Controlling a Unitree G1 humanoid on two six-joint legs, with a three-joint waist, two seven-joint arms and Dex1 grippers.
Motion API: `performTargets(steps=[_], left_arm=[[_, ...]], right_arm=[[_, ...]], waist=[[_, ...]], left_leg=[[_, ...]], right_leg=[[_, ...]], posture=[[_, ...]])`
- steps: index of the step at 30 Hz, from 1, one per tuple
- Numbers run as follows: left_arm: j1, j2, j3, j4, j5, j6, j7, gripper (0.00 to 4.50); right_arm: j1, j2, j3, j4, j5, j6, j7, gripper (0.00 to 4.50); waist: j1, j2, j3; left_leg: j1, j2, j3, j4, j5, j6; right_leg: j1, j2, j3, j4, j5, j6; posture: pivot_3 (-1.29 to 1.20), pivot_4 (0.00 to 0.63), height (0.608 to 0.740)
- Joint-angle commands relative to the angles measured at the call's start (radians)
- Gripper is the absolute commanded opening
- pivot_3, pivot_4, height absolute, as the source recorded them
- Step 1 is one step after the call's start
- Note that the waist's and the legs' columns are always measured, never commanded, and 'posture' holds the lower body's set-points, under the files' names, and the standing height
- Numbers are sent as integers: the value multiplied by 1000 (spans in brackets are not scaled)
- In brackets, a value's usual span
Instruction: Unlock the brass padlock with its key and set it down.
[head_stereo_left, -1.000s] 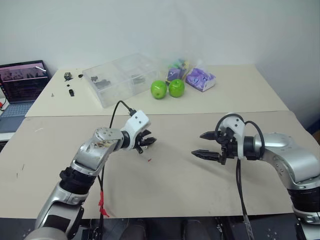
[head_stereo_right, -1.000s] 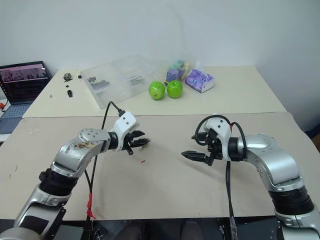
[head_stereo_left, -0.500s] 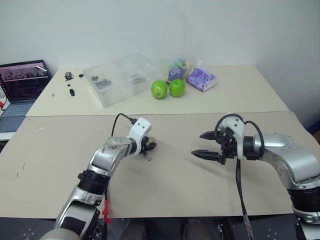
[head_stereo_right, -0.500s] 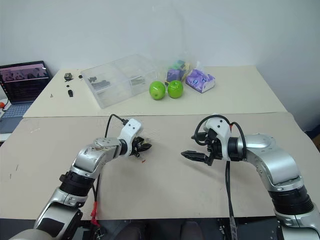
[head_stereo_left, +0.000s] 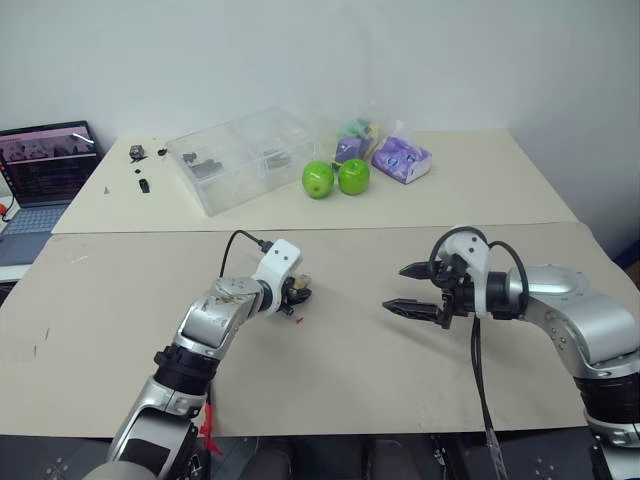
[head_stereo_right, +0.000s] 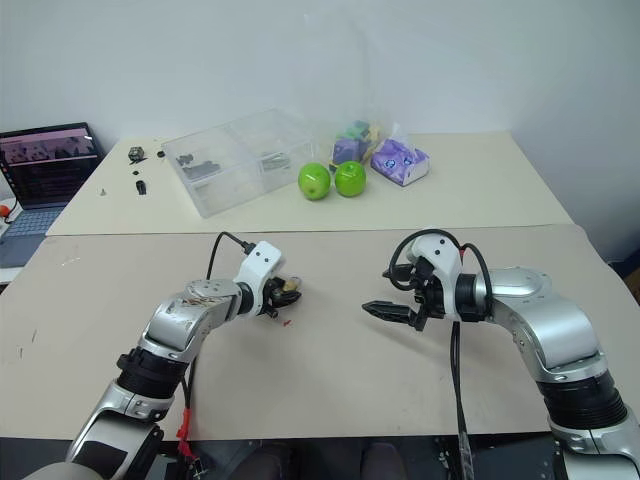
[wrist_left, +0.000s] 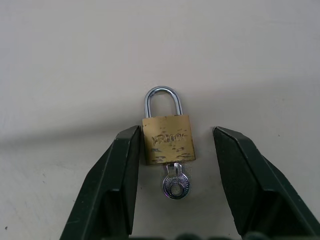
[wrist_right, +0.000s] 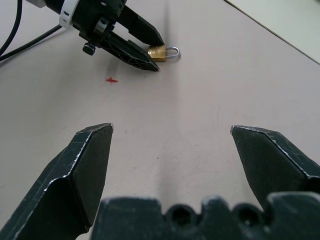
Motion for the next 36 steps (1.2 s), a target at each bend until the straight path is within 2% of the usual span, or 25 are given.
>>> performTargets(steps=[1,5,6,12,16,18,21,24,31,36], left_arm=[[21,-6,-3,2,-6,34,2,2166],[20,-12,3,5,-6,34,7,968],[19,-14,6,6,-7,34,6,802],[14,-24,11,-10,-15,35,2,803],[1,-11,-18,-43,-21,-45,-58,803],[-7,18,-49,-67,-19,-105,-119,803],[4,97,-110,-138,-50,-210,-298,803],[11,171,-138,-154,-38,-297,-389,803],[-49,299,-201,-18,40,-561,-599,803],[-77,316,-240,80,95,-702,-698,803]], right_arm=[[-26,-4,-12,-17,-2,-28,-7,4500],[-28,-2,-11,-14,-4,-29,-10,4500],[-29,-2,-11,-14,-5,-29,-10,4500],[-35,0,-10,-10,-9,-29,-12,4500],[-39,4,-8,-7,-12,-29,-14,4500],[-39,6,-8,-7,-13,-28,-15,4500],[-37,9,-7,-9,-13,-28,-17,4500],[-35,12,-7,-11,-14,-27,-20,4500],[-18,22,-12,-33,-7,-18,-37,4500],[-3,21,-19,-50,0,-10,-47,4500]], waist=[[0,0,0],[2,0,0],[2,0,0],[2,0,0],[3,0,0],[5,0,0],[4,0,0],[1,0,0],[2,0,0],[4,0,0]], left_leg=[[0,0,0,0,0,0],[0,0,0,0,0,0],[0,0,0,0,0,0],[0,0,0,0,0,0],[0,0,0,0,0,0],[-1,0,0,0,0,0],[-1,0,0,0,0,0],[-1,0,1,-1,0,0],[0,1,1,0,0,0],[-2,0,1,0,0,1]], right_leg=[[0,0,0,0,0,0],[0,0,0,0,0,0],[0,0,0,0,0,0],[0,0,0,0,0,0],[0,0,0,0,0,0],[0,0,0,-1,0,0],[0,0,0,-1,0,0],[-1,0,0,-2,0,0],[-1,0,0,-1,0,-1],[-1,0,0,-2,0,-1]], posture=[[0,150,740],[0,150,740],[0,150,740],[0,150,740],[0,150,740],[0,150,740],[0,150,740],[0,150,740],[0,150,740],[0,150,740]])
